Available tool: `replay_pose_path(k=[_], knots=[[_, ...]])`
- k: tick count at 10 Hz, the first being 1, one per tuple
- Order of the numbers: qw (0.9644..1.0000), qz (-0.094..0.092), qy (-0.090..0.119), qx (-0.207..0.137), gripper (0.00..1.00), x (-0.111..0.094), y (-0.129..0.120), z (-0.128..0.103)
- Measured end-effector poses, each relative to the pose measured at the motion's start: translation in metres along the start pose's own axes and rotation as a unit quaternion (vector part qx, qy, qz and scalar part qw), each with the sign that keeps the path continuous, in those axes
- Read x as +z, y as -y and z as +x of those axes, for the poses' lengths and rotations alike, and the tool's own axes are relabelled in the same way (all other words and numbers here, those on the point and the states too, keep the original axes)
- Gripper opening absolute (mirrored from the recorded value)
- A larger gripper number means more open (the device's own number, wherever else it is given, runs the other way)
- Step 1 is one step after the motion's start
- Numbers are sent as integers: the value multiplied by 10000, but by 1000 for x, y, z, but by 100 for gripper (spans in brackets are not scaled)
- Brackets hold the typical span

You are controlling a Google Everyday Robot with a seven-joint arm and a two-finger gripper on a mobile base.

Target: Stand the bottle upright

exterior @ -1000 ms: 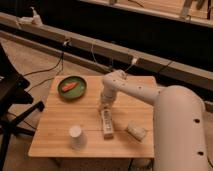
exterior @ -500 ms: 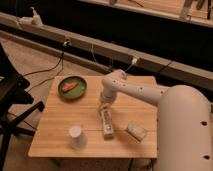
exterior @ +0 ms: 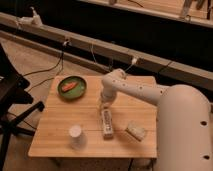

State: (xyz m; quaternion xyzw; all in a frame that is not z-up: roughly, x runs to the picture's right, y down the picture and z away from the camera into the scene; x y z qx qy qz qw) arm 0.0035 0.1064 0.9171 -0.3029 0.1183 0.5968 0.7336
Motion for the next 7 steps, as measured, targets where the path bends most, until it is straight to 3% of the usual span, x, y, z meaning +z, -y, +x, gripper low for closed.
replay_pose_path(k=[1, 4, 7], knots=[[9999, 9, -91, 87, 55, 1, -2, 2], [9999, 116, -71, 53, 78, -6, 8, 8], [9993, 258, -255, 76, 80, -8, 9, 18]])
